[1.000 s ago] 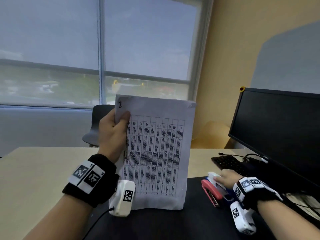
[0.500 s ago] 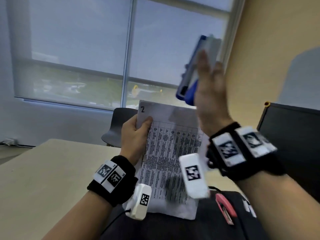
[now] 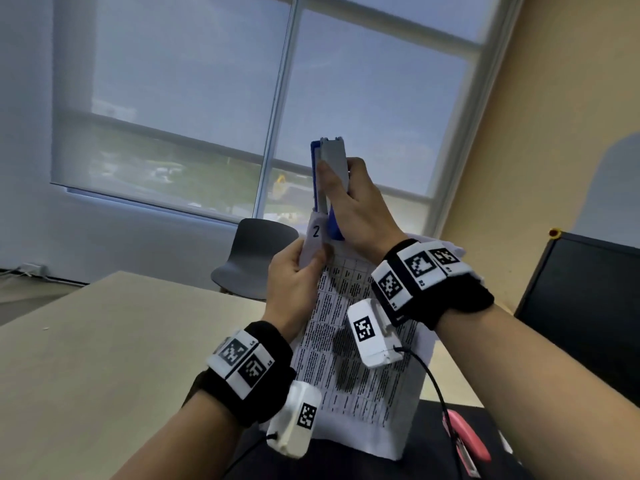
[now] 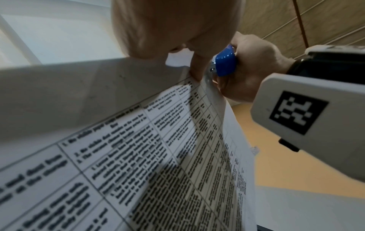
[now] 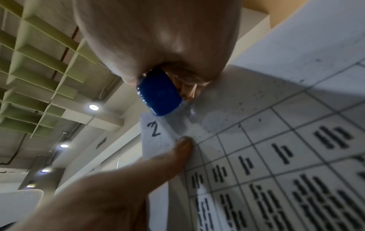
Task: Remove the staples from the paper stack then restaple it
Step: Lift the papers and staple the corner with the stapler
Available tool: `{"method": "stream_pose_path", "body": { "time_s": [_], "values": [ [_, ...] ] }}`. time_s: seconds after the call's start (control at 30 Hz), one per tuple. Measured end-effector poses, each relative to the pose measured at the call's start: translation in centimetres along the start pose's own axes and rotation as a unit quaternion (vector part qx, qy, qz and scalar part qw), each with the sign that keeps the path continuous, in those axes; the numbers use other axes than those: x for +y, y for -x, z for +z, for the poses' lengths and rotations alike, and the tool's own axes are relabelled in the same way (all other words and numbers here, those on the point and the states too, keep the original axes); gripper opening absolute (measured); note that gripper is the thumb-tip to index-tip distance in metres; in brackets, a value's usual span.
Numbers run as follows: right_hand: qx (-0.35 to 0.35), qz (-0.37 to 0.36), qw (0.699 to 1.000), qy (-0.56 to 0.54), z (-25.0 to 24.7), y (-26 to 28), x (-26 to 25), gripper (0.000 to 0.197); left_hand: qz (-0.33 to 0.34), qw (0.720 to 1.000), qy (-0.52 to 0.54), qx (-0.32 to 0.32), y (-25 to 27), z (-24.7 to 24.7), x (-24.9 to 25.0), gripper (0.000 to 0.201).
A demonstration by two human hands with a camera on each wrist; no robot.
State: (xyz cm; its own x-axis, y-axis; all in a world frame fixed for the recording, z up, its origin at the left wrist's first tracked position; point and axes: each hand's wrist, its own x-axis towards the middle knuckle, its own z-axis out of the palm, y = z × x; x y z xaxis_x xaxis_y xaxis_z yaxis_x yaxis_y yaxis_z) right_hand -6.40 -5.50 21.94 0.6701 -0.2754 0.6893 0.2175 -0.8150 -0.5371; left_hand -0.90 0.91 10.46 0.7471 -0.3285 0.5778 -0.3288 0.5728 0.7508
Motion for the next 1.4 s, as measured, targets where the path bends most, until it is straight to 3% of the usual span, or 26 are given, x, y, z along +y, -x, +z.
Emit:
{"method": "stream_pose_path", "body": {
  "time_s": [0.23,0.33,0.5,0.57,0.67,0.77,0.87,0.97,1.07,1.17,1.27,1.33,1.4],
  "values": [
    [0.118,-0.02,0.993,-0.01,1.5,-0.1,0.6,0.036,0.02,0.999,-0.035,0.002,0.0,0.2,-0.4,0.045],
    [0.179,-0.015,0.983,-0.037,2.0,-0.3,0.8,0.034,0.033,0.998,-0.052,-0.004,-0.1,0.2,-0.6,0.036],
    [0.217,-0.045,0.974,-0.044,2.7,-0.4,1.1,0.026,0.043,0.996,-0.073,-0.033,0.3,-0.4,-0.6,0.02],
    [0.237,-0.062,0.968,-0.046,2.8,-0.4,1.2,0.024,0.008,0.995,-0.073,-0.07,0.9,-1.3,-1.1,0.01],
    [0.26,-0.07,0.961,-0.058,2.8,-0.5,1.8,0.029,-0.095,0.985,-0.064,-0.129,2.9,-2.4,-1.9,0.014],
    [0.221,-0.035,0.974,-0.043,2.5,-0.7,1.9,0.038,-0.132,0.984,-0.046,-0.114,3.1,-2.6,-2.6,0.022],
    [0.173,0.044,0.98,-0.087,0.4,-1.5,1.5,0.047,-0.139,0.985,-0.032,-0.102,2.3,-2.4,-2.9,0.029],
    [0.216,0.093,0.962,-0.14,-4.1,-2.4,1.4,0.058,-0.156,0.983,-0.016,-0.1,2.0,-2.6,-3.2,0.018],
    [0.246,0.143,0.949,-0.137,-8.8,-0.9,2.7,0.062,-0.164,0.982,-0.008,-0.089,1.9,-2.9,-3.6,0.02],
    [0.193,0.202,0.955,-0.1,-12.0,3.9,5.9,0.033,-0.16,0.984,-0.01,-0.084,1.7,-2.8,-3.9,0.019],
    [0.087,0.264,0.955,0.1,-13.4,9.9,11.1,0.027,-0.155,0.985,-0.006,-0.076,1.9,-2.4,-4.0,0.011],
    [-0.005,0.307,0.921,0.241,-13.8,13.7,15.0,0.027,-0.154,0.986,0.004,-0.069,2.3,-2.1,-4.0,0.007],
    [-0.102,0.355,0.86,0.353,-14.1,16.9,19.1,0.031,-0.153,0.986,0.006,-0.071,2.8,-2.0,-4.0,0.005]
  ]
}}
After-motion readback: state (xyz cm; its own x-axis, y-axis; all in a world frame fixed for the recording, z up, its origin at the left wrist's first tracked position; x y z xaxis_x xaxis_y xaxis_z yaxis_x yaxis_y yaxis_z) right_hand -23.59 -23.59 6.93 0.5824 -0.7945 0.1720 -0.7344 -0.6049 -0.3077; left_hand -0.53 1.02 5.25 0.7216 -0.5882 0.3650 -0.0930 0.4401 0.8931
